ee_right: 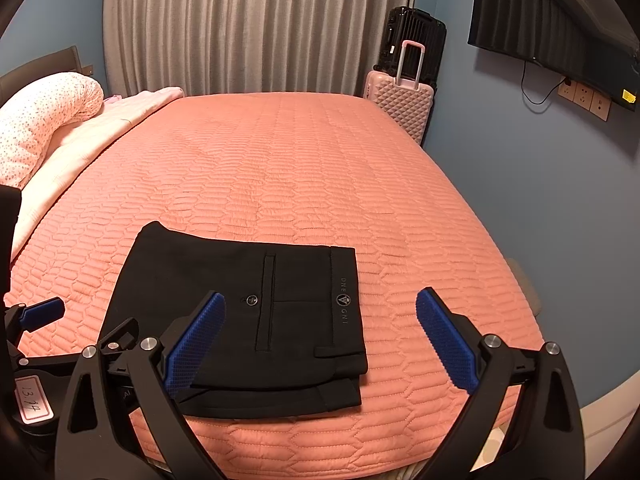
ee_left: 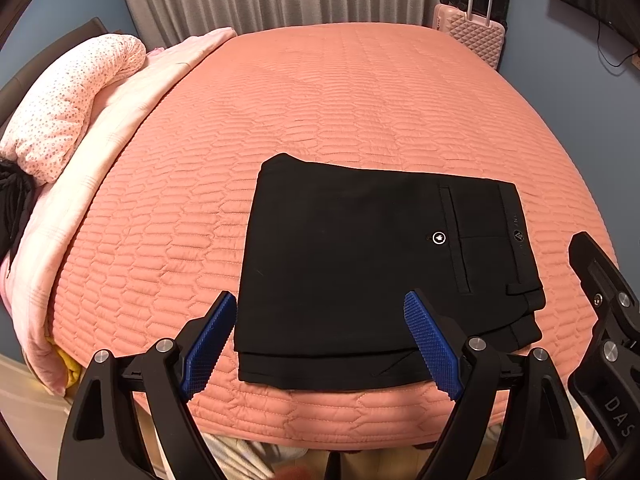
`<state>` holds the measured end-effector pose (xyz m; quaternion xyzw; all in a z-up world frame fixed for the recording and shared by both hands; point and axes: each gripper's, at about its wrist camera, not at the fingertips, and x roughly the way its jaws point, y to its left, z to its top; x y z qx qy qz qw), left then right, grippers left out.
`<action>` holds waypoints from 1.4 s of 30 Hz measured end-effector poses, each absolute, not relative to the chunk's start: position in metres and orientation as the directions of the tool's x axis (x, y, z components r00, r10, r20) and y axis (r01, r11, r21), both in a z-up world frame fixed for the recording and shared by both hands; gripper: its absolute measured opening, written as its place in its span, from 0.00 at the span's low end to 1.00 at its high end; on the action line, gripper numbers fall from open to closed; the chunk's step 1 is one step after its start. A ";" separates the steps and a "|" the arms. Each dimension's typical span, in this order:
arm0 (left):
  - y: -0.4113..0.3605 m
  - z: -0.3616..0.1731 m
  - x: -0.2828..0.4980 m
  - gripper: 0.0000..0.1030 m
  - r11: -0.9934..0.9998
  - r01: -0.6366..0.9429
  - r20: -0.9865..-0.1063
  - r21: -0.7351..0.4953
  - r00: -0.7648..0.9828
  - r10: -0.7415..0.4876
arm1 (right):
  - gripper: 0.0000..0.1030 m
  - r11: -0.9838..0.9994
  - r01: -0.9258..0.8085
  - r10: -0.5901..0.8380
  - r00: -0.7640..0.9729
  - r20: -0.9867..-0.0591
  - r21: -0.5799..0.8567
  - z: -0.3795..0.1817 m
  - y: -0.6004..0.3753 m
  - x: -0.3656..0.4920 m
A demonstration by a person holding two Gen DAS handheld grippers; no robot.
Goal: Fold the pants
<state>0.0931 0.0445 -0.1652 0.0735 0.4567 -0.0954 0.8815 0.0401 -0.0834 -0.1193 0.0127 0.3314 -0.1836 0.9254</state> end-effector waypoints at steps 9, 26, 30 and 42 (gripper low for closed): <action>0.043 -0.161 0.090 0.81 0.974 0.193 -0.791 0.116 0.612 -0.027 | 0.92 0.931 0.350 -0.333 0.711 -0.619 -0.099 -0.119 -0.084 0.040; 0.041 -0.160 0.092 0.81 0.971 0.232 -0.803 0.062 0.589 -0.089 | 0.92 0.929 0.357 -0.339 0.710 -0.617 -0.099 -0.118 -0.083 0.041; 0.040 -0.160 0.090 0.81 0.971 0.226 -0.793 0.078 0.604 -0.077 | 0.92 0.929 0.357 -0.339 0.709 -0.618 -0.099 -0.118 -0.084 0.041; 0.038 -0.165 0.088 0.80 0.964 0.258 -0.809 0.063 0.578 -0.102 | 0.92 0.924 0.369 -0.346 0.704 -0.620 -0.096 -0.119 -0.090 0.038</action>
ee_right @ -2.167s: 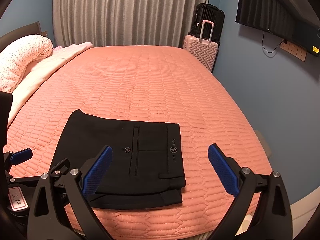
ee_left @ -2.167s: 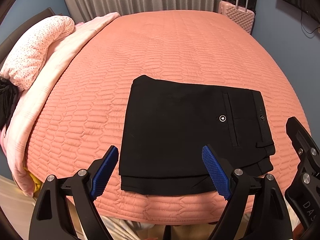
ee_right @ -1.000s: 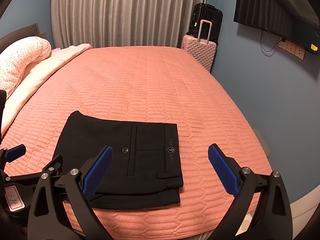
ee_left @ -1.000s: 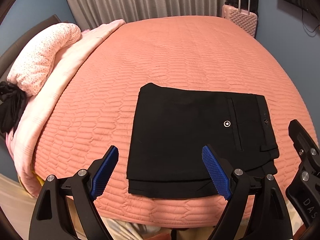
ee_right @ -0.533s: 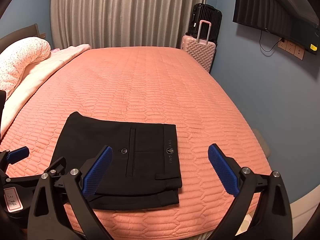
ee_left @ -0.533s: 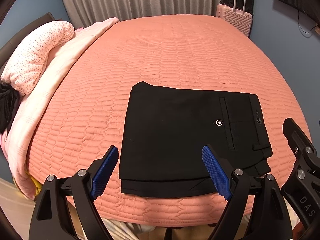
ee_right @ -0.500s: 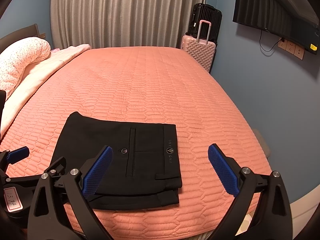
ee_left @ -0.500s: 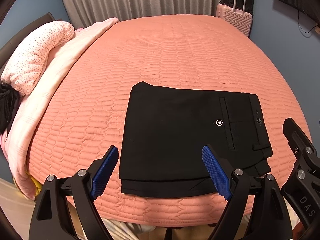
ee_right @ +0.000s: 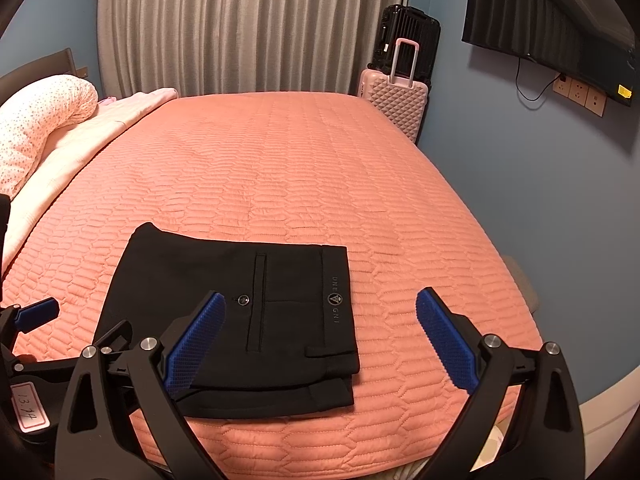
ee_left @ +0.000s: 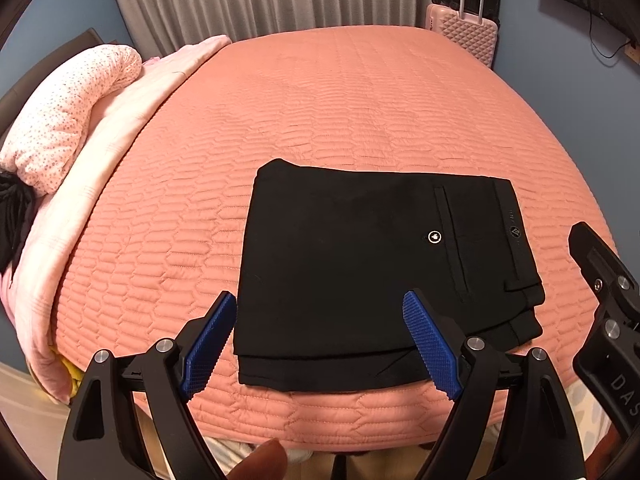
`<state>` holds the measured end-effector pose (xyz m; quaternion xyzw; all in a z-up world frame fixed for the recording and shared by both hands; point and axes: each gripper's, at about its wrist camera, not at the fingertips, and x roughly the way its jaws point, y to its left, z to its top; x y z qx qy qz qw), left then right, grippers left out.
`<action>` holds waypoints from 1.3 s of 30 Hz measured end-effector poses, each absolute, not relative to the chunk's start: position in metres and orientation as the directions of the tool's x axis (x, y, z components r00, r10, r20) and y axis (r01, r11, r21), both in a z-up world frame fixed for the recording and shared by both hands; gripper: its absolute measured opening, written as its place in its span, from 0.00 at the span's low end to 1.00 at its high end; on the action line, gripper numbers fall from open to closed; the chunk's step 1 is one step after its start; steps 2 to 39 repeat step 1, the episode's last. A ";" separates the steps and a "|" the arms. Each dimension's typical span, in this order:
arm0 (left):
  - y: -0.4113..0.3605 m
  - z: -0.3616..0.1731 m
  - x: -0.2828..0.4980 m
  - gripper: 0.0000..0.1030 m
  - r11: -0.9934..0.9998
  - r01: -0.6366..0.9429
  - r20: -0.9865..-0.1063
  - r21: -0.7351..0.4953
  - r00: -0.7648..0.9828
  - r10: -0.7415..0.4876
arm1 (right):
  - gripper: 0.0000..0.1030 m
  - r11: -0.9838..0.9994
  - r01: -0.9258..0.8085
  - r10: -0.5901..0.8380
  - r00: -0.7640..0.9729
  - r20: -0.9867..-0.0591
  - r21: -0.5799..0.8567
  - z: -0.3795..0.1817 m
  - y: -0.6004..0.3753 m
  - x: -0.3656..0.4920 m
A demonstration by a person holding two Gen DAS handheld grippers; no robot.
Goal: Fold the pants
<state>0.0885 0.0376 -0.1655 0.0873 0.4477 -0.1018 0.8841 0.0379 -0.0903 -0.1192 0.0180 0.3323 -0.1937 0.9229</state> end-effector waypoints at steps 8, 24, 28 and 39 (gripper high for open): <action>0.038 -0.166 0.089 0.80 0.964 0.258 -0.812 0.058 0.575 -0.105 | 0.92 0.924 0.371 -0.346 0.704 -0.620 -0.095 -0.119 -0.091 0.037; 0.038 -0.166 0.089 0.80 0.964 0.258 -0.812 0.058 0.575 -0.105 | 0.92 0.924 0.371 -0.346 0.704 -0.620 -0.095 -0.119 -0.091 0.037; 0.038 -0.166 0.089 0.80 0.964 0.258 -0.812 0.058 0.575 -0.105 | 0.92 0.924 0.371 -0.346 0.704 -0.620 -0.095 -0.119 -0.091 0.037; 0.038 -0.166 0.089 0.80 0.964 0.258 -0.812 0.058 0.575 -0.105 | 0.92 0.924 0.371 -0.346 0.704 -0.620 -0.095 -0.119 -0.091 0.037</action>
